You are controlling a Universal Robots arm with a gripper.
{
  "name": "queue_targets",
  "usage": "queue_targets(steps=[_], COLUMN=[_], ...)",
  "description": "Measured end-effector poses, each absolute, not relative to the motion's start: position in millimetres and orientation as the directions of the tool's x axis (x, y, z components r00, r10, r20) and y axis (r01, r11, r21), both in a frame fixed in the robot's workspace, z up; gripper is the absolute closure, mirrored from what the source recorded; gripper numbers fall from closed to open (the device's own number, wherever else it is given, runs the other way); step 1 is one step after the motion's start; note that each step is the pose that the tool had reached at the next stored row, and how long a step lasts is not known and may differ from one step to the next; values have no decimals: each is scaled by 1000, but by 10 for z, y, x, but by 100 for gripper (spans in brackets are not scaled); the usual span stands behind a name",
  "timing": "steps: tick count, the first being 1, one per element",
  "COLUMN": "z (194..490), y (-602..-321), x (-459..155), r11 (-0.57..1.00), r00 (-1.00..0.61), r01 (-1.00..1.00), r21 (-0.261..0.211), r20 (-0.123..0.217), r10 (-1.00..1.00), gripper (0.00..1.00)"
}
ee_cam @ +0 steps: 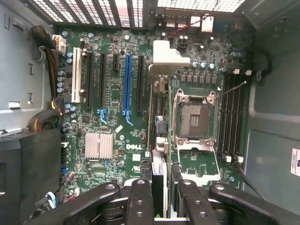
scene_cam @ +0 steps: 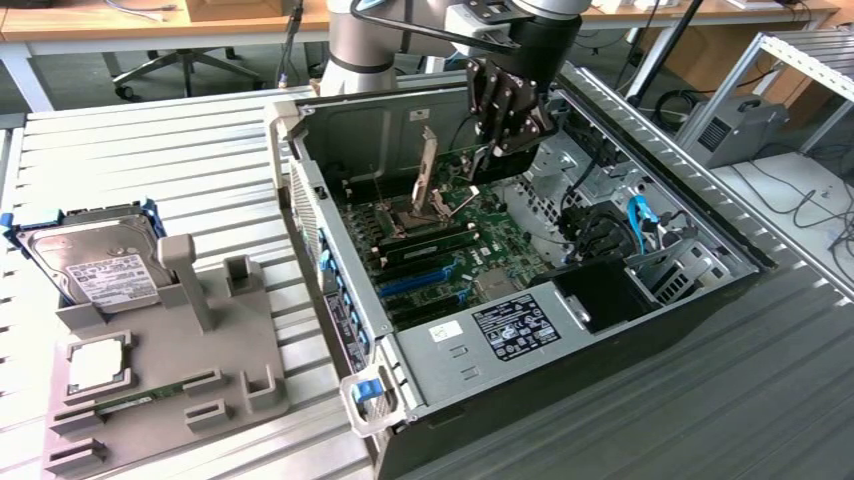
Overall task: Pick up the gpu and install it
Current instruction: 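Insert the gpu into the slot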
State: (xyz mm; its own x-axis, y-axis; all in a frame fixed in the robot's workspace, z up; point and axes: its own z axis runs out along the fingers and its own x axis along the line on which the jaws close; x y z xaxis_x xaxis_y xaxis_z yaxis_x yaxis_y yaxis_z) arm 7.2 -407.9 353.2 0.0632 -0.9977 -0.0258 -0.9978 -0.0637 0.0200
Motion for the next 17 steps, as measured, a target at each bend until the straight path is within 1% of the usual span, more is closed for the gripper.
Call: queue_targets(steps=[10, 17], z=[3531, 3522], y=[-4079, -4079], x=[72, 72], r11=[-94, -4], r00=[94, 4], r01=[-995, -1000], r21=[20, 20], r20=[-26, -26], r10=[-995, -1000], gripper=[74, 74])
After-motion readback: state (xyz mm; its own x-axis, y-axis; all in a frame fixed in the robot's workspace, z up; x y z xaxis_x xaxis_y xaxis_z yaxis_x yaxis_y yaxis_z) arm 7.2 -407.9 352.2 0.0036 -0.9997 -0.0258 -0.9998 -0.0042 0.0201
